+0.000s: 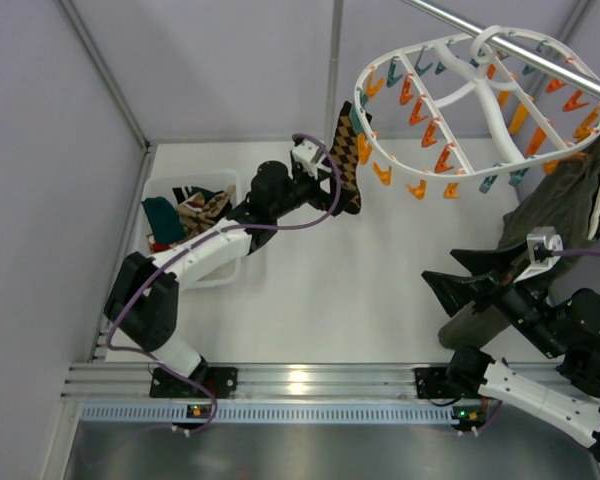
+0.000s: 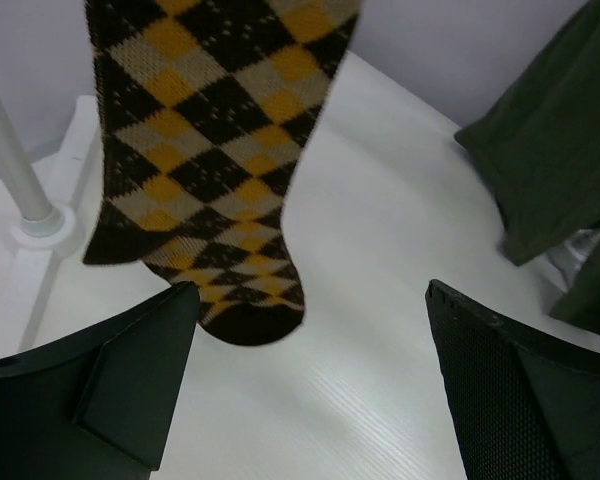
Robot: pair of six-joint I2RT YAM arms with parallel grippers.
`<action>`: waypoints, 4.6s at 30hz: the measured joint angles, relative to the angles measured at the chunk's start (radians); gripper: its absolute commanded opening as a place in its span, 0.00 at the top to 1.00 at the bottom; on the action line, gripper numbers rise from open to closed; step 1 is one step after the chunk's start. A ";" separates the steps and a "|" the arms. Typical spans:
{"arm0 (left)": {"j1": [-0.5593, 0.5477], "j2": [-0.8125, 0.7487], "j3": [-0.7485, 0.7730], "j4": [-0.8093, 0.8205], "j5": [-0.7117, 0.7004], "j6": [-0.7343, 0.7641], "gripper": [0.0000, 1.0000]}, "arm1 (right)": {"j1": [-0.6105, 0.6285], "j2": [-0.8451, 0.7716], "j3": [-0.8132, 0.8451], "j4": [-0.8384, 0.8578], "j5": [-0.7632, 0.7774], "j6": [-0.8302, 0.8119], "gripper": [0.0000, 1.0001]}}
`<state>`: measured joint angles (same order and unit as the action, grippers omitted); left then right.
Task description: Remove the socks clipped to the hanger
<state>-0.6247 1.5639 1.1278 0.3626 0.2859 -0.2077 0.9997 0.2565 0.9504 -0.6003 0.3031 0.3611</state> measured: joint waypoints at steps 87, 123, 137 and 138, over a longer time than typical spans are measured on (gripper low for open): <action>-0.869 0.475 0.537 0.154 -1.166 0.849 1.00 | 0.000 0.632 0.879 -0.623 0.381 0.038 0.18; -0.835 0.590 0.645 0.154 -1.248 1.025 1.00 | 0.000 0.804 0.821 -0.734 0.647 0.051 0.37; -0.835 0.590 0.642 0.154 -1.242 1.007 1.00 | 0.000 0.819 0.758 -0.741 0.800 0.059 0.75; -0.835 0.589 0.638 0.155 -1.240 1.001 1.00 | 0.000 0.820 0.758 -0.740 0.804 0.064 0.80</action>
<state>-1.4593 2.1532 1.7660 0.5175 -0.9539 0.7937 0.9997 1.0763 1.7088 -1.3407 1.1069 0.4255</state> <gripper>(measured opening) 0.029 0.302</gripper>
